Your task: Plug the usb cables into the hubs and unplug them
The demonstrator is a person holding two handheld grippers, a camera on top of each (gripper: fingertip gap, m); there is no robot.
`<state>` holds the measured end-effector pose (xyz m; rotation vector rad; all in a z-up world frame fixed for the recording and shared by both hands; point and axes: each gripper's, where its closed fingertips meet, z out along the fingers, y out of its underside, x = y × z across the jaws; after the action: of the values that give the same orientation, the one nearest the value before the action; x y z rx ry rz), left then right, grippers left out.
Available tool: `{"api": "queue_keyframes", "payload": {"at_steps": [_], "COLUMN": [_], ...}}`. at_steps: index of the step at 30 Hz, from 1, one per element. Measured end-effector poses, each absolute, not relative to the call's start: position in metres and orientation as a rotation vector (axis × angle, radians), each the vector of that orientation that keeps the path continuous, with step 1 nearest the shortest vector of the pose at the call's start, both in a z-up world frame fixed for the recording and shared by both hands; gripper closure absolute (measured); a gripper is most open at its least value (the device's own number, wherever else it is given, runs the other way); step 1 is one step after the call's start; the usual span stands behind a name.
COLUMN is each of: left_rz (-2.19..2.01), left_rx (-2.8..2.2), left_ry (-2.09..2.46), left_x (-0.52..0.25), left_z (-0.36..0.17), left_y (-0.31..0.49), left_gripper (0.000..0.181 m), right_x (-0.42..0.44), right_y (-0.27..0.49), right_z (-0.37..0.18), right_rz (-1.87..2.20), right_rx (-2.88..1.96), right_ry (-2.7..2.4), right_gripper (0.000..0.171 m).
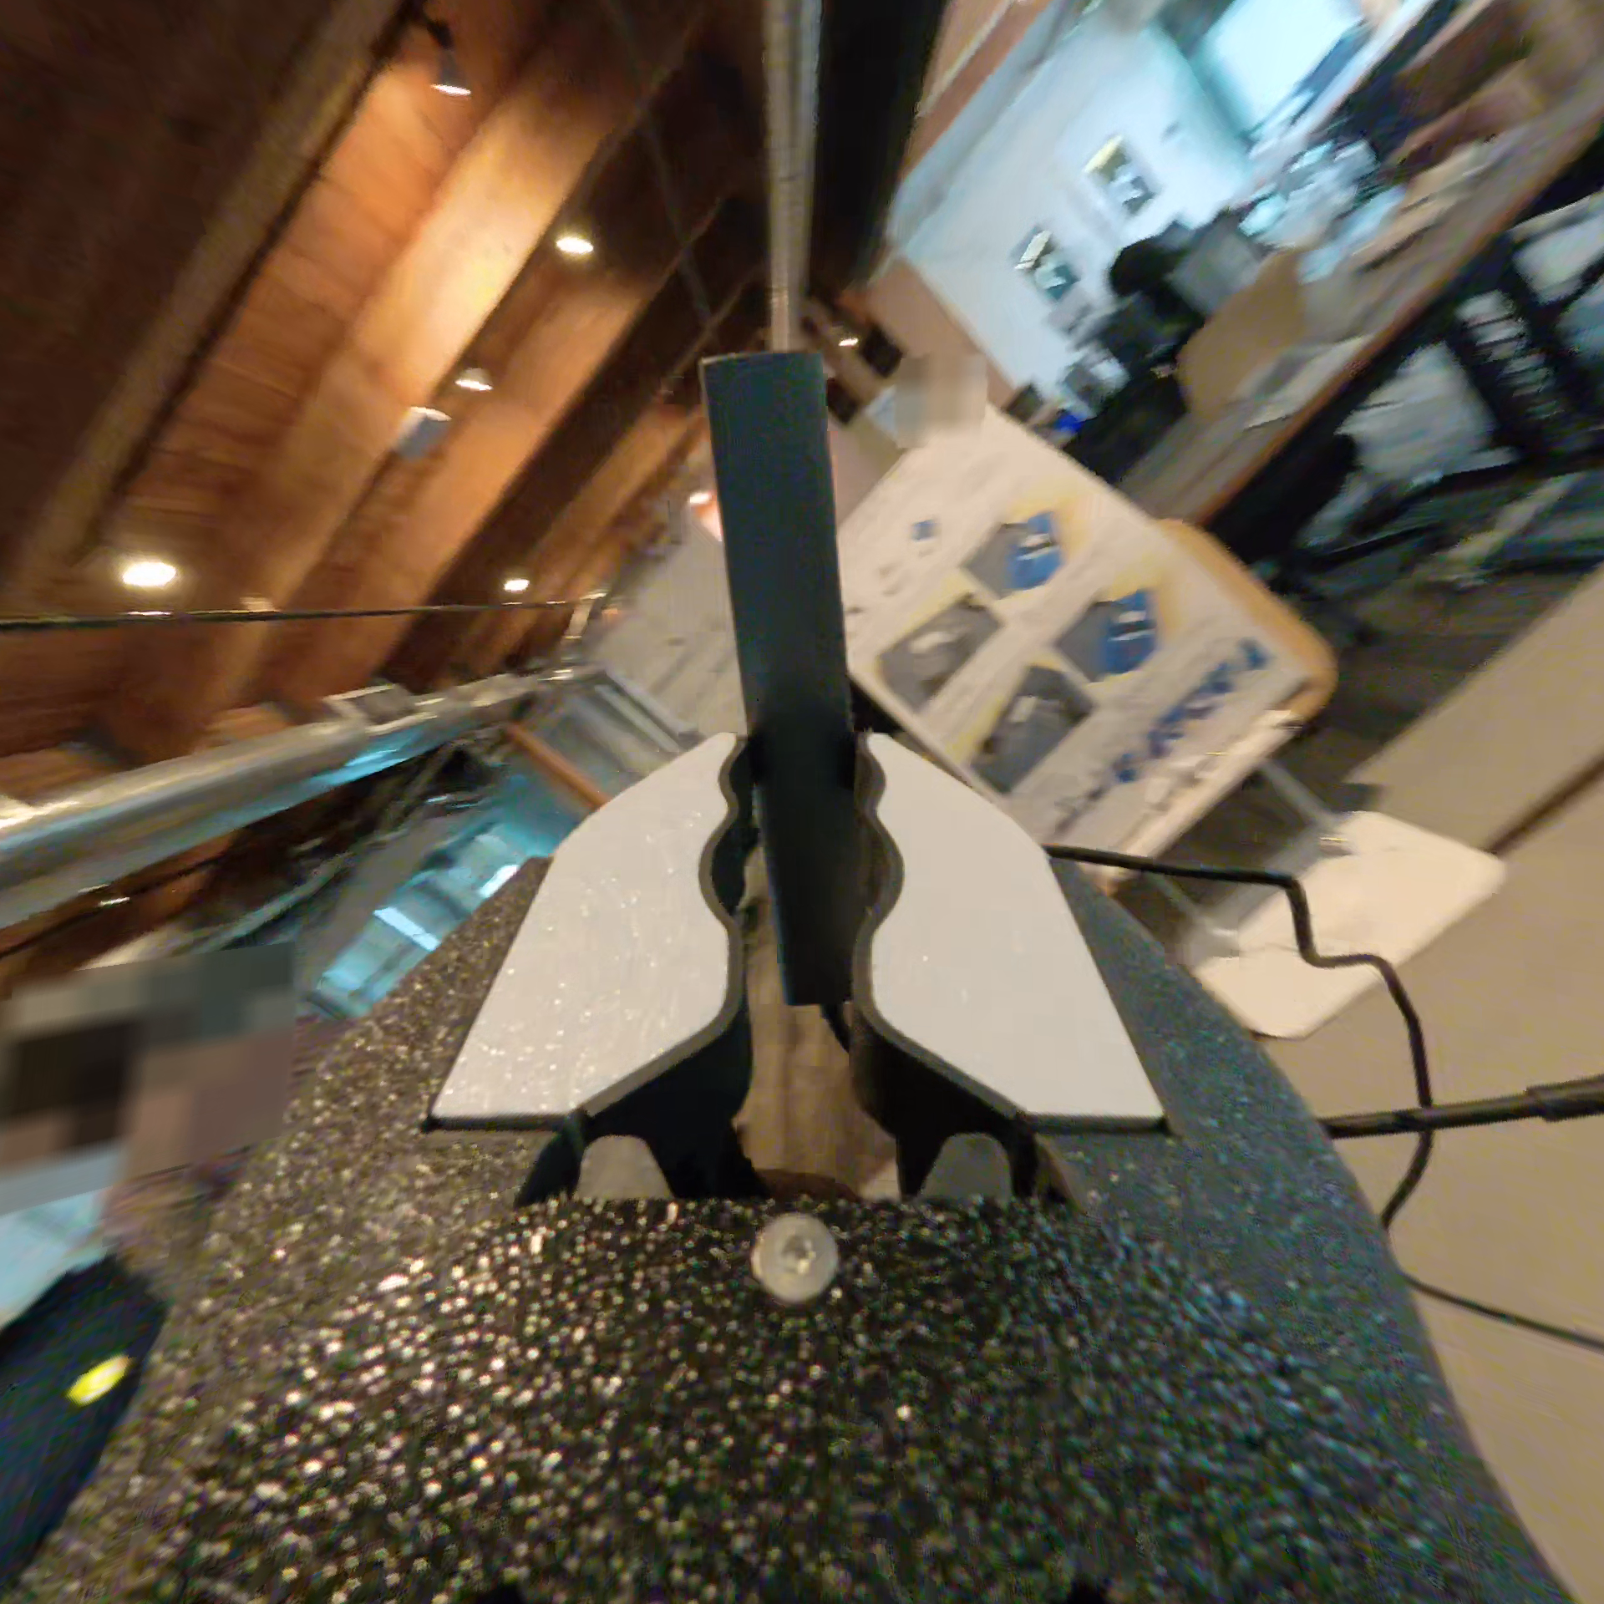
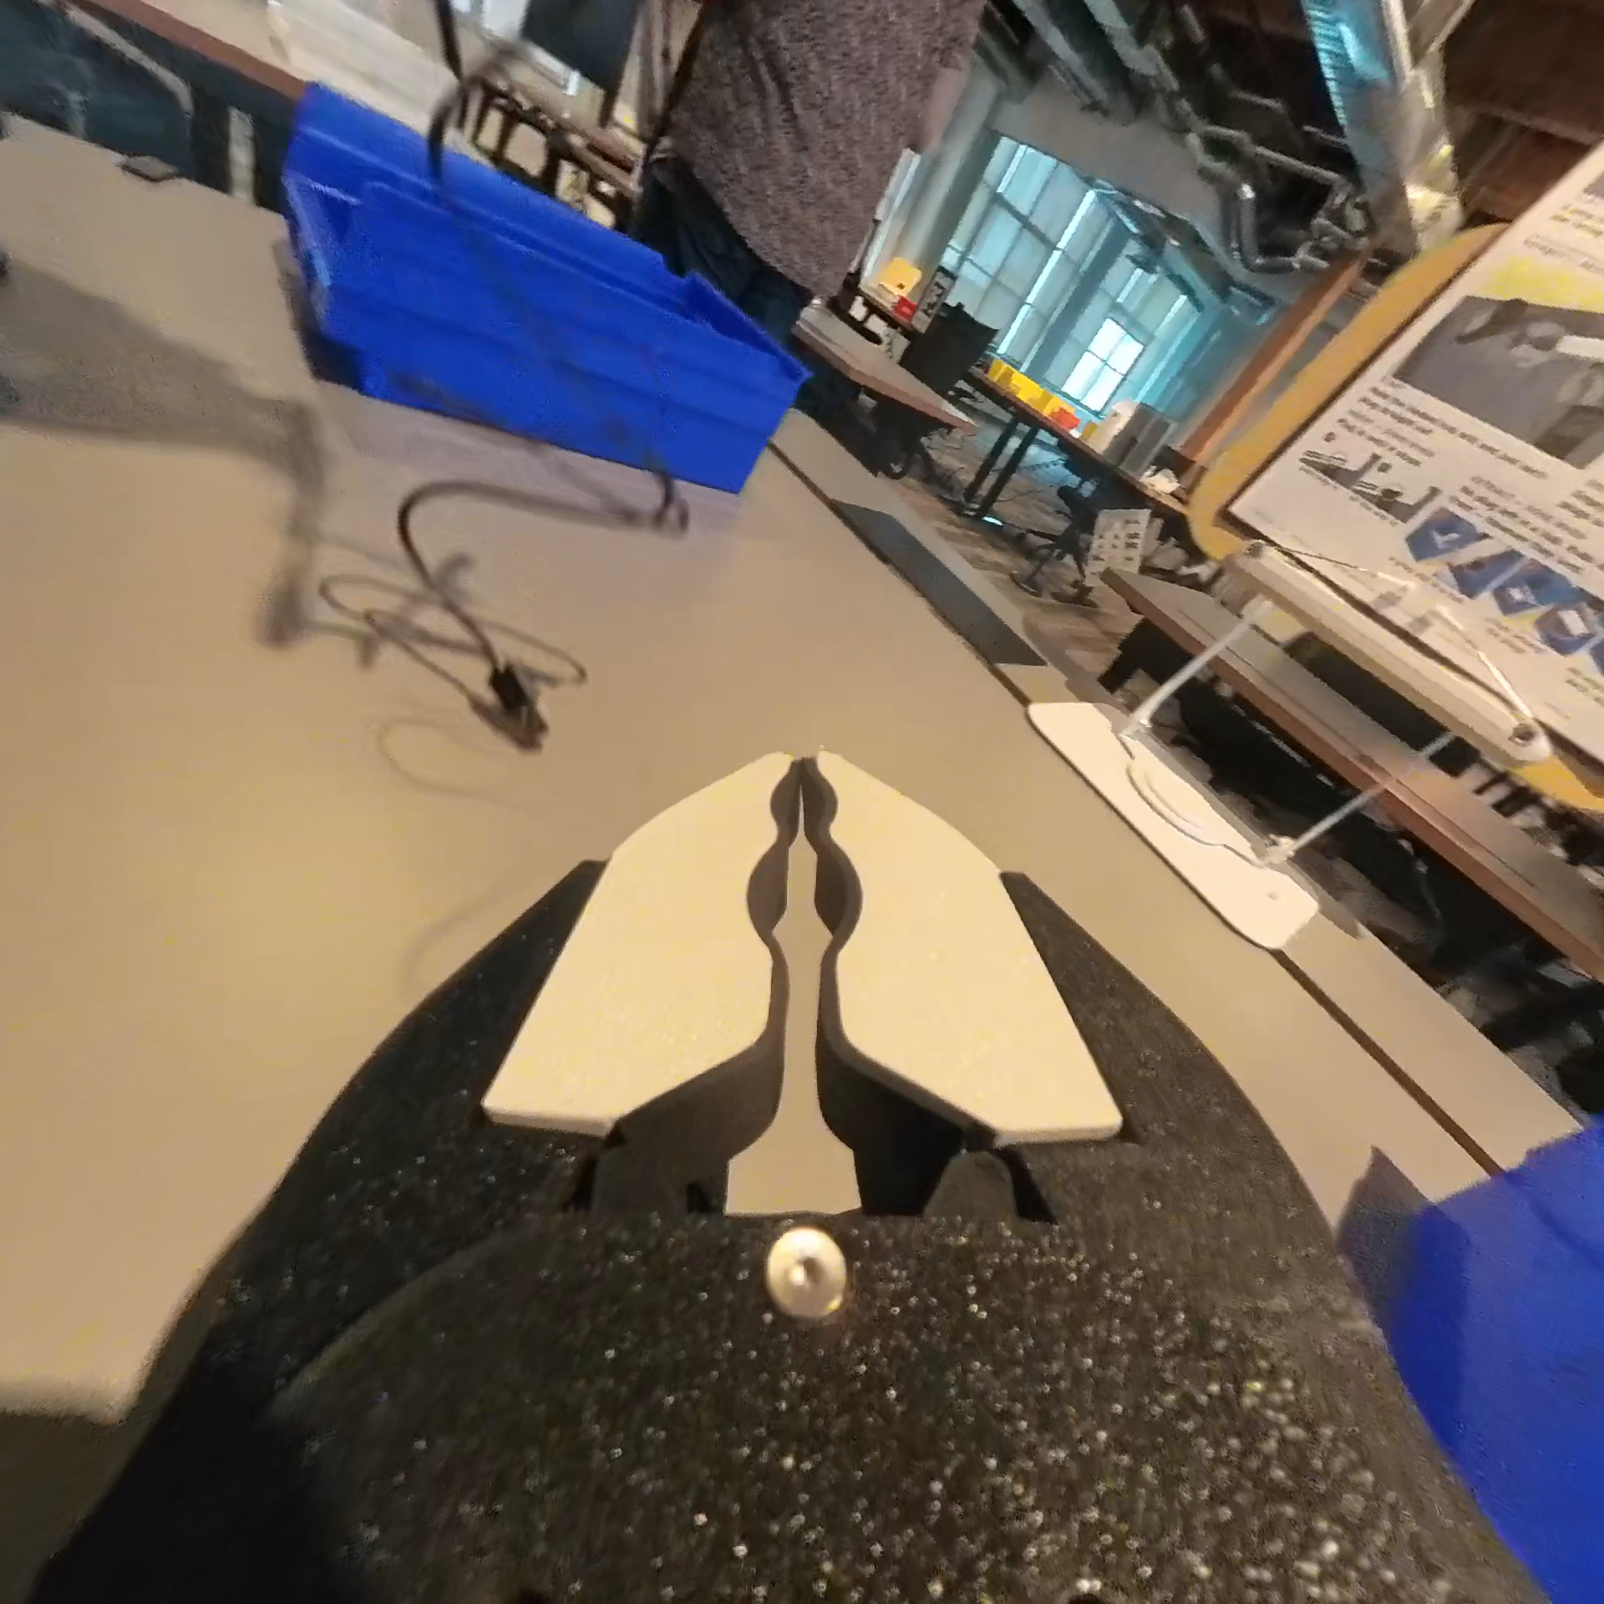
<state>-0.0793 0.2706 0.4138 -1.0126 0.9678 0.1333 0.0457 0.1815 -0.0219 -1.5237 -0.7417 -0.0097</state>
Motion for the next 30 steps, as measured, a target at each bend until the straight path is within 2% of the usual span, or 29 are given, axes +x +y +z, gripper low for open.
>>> {"api": "queue_keyframes", "payload": {"at_steps": [10, 17, 25, 30], "left_rz": [-0.416, -0.601, -0.707, -0.631], "left_rx": [-1.239, -1.483, -1.85, -1.923], "left_ry": [1.334, 1.407, 1.415, 1.478], "left_x": [0.026, 0.06, 0.067, 0.062], "left_z": [0.191, 0.062, -0.051, -0.086], "left_y": [0.271, 0.308, 0.34, 0.341], "left_gripper": [0.159, 0.16, 0.159, 0.159], "right_x": [0.106, 0.121, 0.112, 0.1], "right_y": [0.196, 0.199, 0.212, 0.235], "right_z": [-0.002, -0.004, -0.028, -0.035], "right_rz": [0.038, 0.04, 0.007, -0.008], "right_rx": [-1.529, -1.534, -1.616, -1.676], "right_ry": [-0.421, -0.354, -0.454, -0.528], "right_gripper": [0.171, 0.171, 0.171, 0.167]}}
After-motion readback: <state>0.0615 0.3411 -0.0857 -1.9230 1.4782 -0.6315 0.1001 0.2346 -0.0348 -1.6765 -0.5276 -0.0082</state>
